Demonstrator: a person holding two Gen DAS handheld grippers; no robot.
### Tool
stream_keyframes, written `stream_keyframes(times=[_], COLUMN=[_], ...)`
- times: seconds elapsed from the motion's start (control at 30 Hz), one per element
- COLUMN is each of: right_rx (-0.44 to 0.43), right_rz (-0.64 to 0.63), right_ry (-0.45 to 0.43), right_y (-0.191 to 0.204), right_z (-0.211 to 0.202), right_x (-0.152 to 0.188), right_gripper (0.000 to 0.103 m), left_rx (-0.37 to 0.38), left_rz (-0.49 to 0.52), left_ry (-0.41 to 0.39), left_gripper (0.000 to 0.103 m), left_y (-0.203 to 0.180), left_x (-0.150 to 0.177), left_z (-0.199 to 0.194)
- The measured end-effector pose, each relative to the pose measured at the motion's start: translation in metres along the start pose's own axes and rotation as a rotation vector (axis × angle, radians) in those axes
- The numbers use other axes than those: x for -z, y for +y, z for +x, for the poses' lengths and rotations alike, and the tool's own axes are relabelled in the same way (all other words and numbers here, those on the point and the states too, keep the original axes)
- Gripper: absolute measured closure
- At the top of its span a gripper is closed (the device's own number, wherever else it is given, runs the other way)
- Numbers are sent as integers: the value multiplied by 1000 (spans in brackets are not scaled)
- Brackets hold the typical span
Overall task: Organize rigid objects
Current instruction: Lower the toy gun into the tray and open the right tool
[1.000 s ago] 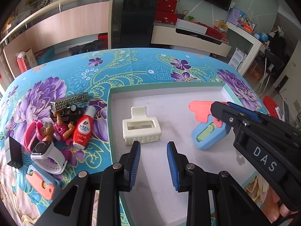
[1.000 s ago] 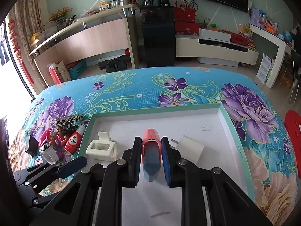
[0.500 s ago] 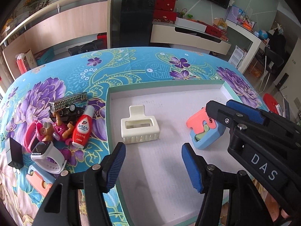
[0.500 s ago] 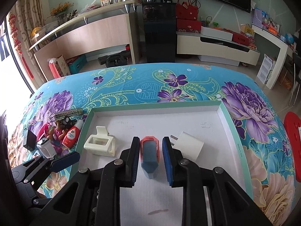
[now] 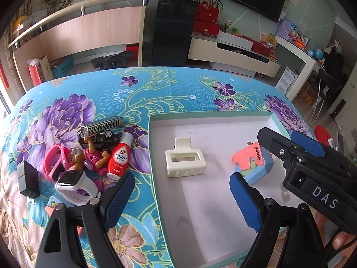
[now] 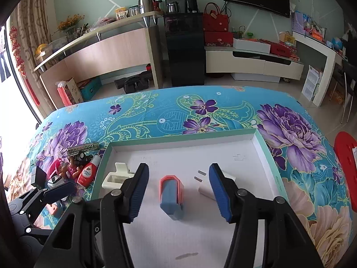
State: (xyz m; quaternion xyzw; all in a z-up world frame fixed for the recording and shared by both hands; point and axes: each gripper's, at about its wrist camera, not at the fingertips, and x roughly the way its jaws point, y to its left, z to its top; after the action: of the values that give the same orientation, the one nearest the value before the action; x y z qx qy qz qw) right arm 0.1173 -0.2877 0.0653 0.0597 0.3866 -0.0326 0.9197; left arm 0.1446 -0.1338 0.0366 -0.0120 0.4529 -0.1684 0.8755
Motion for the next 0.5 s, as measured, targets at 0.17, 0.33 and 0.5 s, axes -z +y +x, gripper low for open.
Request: stream_keyframes(times=[0.17,0.33,0.5], right_rx=[-5,2,-2], right_rz=[-2,10,21], right_ry=[-6,-8,-5], right_y=[1,-1,-2], right_z=[0,0,1], right_x=[-1,-1,-1], right_gripper=[24,25,25], left_rx=[-25,-55,-127], left_rz=[-32,-78,-141], left_ry=[-20,-26,-44], left_gripper=[6,6,6], left_y=[15,35,67], left_x=[-3,-4,-3], left_z=[-8,-11,-19])
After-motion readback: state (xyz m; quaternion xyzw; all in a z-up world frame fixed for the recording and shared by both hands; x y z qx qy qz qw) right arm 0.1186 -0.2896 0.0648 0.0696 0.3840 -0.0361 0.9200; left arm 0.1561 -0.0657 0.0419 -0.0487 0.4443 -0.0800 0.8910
